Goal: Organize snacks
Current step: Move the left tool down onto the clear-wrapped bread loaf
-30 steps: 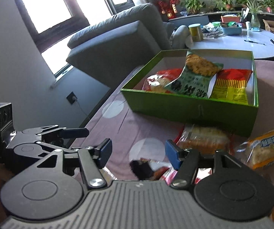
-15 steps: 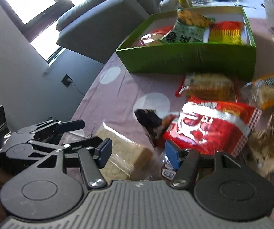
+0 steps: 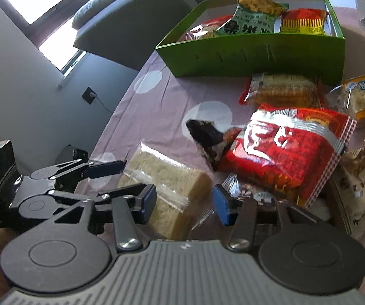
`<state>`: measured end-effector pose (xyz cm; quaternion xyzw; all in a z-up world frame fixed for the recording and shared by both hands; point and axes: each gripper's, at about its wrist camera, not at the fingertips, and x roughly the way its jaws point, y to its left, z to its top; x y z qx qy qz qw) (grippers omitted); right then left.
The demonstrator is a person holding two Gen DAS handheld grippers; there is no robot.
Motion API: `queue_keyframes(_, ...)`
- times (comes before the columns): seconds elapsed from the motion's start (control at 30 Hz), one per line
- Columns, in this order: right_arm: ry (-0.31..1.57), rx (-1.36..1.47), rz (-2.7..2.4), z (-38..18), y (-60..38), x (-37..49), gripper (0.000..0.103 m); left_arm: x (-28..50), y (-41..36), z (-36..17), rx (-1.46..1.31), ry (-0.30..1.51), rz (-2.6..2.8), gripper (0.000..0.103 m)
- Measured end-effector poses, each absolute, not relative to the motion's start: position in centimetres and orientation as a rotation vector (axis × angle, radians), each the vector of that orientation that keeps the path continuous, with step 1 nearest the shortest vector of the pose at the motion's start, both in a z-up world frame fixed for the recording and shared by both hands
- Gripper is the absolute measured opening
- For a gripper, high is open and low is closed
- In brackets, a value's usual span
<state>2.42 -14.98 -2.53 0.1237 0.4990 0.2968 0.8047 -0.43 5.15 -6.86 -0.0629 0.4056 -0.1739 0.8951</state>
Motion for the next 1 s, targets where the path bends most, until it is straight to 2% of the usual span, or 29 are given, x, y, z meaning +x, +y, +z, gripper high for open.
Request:
queue_keyframes(0.3, 1.122, 0.271, 0.603, -4.0, -13.8, 3.9, 0.050, -0.5, 5.5, -6.9, -0.141, 0.841, -0.358, 0.074)
queue_keyframes(0.67, 1.033, 0.234, 0.612, -4.2, -10.4, 7.0, 0.050, 0.8, 6.9, -7.0, -0.219, 0.832, -0.243, 0.074)
queue_keyframes(1.0, 1.083, 0.220, 0.626, -3.7, -11.7, 5.4, 0.051, -0.7, 7.5, -7.0, -0.208, 0.861, -0.286, 0.081)
